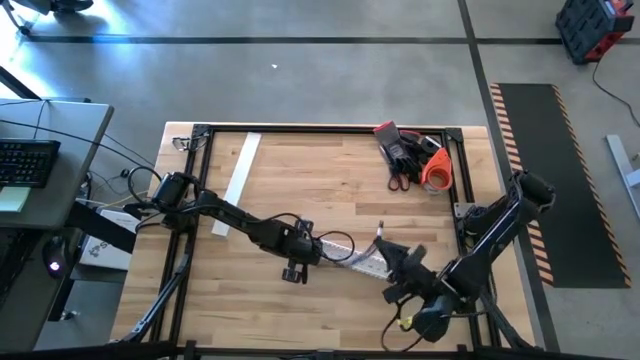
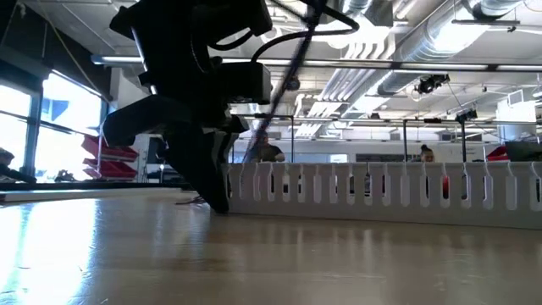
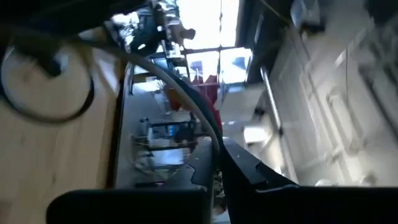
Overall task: Ziptie cables
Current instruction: Put the colored ziptied cable into the white cable duct
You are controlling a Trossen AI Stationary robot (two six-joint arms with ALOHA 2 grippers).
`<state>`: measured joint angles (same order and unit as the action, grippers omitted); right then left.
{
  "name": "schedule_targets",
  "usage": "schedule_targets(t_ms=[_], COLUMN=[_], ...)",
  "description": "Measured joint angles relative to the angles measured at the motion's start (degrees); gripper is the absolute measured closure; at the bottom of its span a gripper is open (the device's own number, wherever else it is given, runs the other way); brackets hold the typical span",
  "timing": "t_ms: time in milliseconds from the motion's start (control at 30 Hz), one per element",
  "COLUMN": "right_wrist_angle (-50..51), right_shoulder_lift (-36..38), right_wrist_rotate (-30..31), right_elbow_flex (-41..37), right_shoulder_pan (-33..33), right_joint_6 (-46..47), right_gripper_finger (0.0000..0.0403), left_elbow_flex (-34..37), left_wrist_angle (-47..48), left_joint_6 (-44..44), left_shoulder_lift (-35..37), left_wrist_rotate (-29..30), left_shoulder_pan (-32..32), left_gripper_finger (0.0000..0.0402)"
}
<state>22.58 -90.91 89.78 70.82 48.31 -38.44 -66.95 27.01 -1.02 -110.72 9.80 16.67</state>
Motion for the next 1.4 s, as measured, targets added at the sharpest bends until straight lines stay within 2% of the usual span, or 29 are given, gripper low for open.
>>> schedule_targets(t_ms=[133, 267, 567, 667, 933, 1100, 1233, 1400], right_wrist_angle=[2.28, 7.54, 18.17, 18.39, 18.36, 18.41, 18.47, 18.56], right_shoulder_lift=[1.08, 2.97, 4.72, 4.7, 4.71, 4.65, 4.65, 4.65], right_wrist_rotate=[0.1, 0.38, -0.46, -0.38, -1.7, -2.01, -2.97, -4.68], right_elbow_flex=[8.31, 13.54, 13.64, 13.62, 13.62, 13.62, 13.62, 13.62], right_shoulder_pan=[0.22, 0.86, 2.43, 1.57, -1.28, -1.9, -1.78, -1.59], right_joint_6=[9.94, 14.68, 27.38, 27.22, 25.07, 25.66, 26.89, 27.21], right_gripper_finger=[0.0402, 0.0402, 0.0402, 0.0402, 0.0403, 0.0403, 0.0403, 0.0403], left_elbow_flex=[1.53, 2.71, 3.19, 3.51, 2.09, 2.24, 5.45, 11.62], left_wrist_angle=[-0.66, -0.77, -2.34, -3.45, -3.38, -1.34, 0.04, -2.76], left_joint_6=[-1.49, -3.18, -2.9, -1.95, -2.36, -4.95, -5.89, -8.8], left_shoulder_lift=[0.18, 0.23, 0.93, 2.66, 12.94, 18.55, 18.61, 16.6], left_wrist_rotate=[-0.48, -0.1, 3.63, 1.97, -4.02, -0.4, 2.92, 4.76], left_shoulder_pan=[0.02, 0.62, 3.47, 4.2, 4.7, 5.26, 6.09, 6.45], left_gripper_finger=[0.0401, 0.0401, 0.0401, 0.0388, 0.0306, 0.0286, 0.0273, 0.0245])
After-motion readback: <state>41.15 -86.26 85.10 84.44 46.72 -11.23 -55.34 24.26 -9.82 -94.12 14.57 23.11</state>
